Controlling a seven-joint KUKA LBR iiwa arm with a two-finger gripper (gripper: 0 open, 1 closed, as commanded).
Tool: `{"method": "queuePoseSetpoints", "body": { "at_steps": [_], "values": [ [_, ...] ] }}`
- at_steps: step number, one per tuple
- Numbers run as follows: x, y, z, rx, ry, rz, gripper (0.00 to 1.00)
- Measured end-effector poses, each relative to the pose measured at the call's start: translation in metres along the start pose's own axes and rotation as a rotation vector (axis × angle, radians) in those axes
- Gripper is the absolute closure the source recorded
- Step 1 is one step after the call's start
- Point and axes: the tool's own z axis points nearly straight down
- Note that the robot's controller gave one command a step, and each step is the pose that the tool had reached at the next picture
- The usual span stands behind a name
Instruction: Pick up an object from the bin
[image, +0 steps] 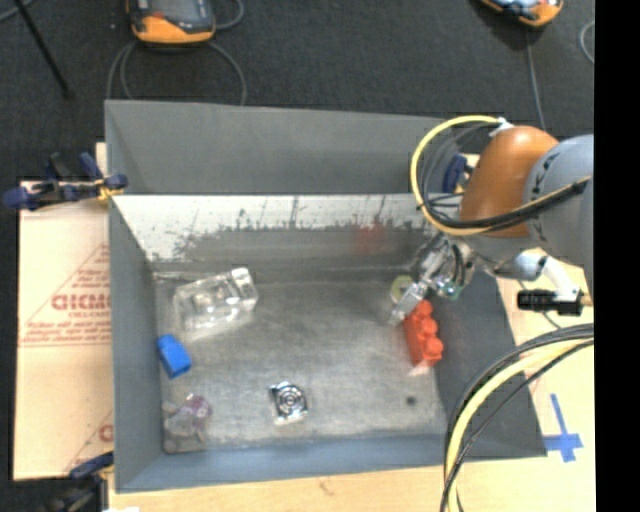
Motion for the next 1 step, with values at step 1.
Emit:
{"method": "queuePoseSetpoints", "body": {
  "at_steps": [1],
  "values": [
    [-0.0034, 0.0148, 0.0237, -0.017, 0.005, 0.240, 0.00]
  ]
}}
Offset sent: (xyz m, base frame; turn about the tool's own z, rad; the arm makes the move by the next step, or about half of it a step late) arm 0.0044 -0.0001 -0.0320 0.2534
